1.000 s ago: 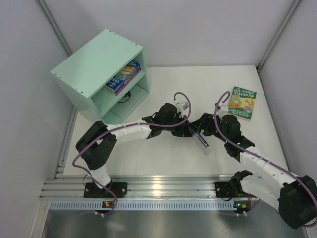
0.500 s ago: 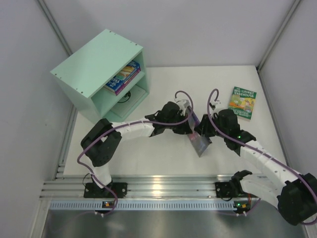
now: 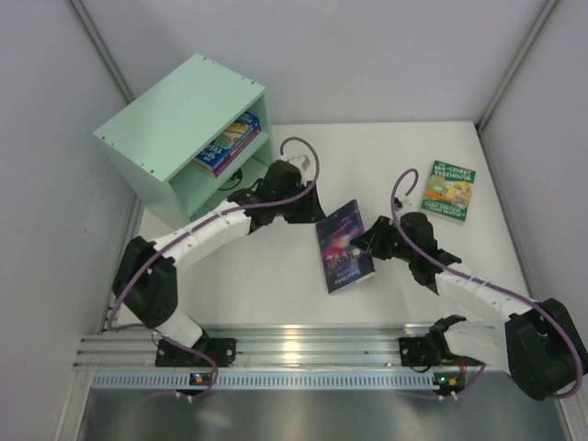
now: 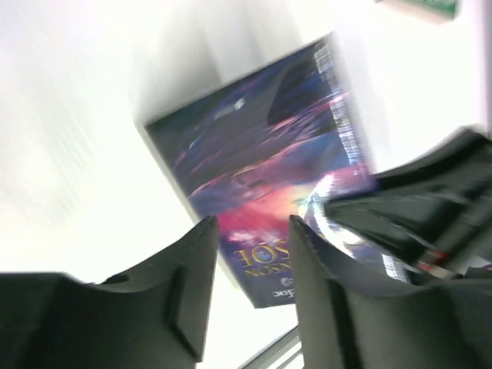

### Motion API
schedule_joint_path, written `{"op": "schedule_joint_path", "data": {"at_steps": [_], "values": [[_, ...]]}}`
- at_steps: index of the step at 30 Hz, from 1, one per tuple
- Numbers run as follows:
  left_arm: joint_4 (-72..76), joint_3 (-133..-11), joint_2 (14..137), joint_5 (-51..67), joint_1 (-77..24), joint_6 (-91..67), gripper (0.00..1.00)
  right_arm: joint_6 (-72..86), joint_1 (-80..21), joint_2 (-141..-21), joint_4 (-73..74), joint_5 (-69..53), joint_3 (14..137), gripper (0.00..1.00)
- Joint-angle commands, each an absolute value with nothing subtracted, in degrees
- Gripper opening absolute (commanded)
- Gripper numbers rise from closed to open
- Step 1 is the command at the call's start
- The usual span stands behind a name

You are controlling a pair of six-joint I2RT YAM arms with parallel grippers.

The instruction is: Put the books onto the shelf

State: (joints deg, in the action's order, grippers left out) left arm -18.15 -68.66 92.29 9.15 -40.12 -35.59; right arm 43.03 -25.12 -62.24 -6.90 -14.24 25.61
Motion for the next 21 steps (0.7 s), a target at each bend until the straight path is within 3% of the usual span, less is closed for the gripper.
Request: {"op": "schedule_joint_path", "data": {"at_steps": [1,2,7,9,14,21], "values": [[-28.96,-80.47,82.89,5.55,-39.9,-28.85,0.52,60.98,-26.1,-62.4,-30.03,-14.25,22.95,0.0],[-30.74,-82.51,82.27,4.93,-39.73,-27.87,0.6,62.74,-27.41,-62.84,-32.23,-11.63,22.68,0.0],[-43.74,-100.43,83.22,0.55,-34.12,-21.81,0.67,71.53,-33.21,-69.24,-44.89,-1.86,23.46,0.0],[-52.93,-111.8,85.59,-11.88,-30.53,-18.22,0.69,74.07,-38.29,-77.8,-52.85,3.65,27.66,0.0],[-53.18,-115.57,84.29,-19.5,-27.52,-16.96,0.74,78.56,-42.09,-90.4,-63.26,6.41,33.91,0.0],[-54.67,-121.72,87.1,-20.48,-18.65,-17.23,0.75,81.12,-47.1,-104.49,-71.36,11.33,46.39,0.0]]}}
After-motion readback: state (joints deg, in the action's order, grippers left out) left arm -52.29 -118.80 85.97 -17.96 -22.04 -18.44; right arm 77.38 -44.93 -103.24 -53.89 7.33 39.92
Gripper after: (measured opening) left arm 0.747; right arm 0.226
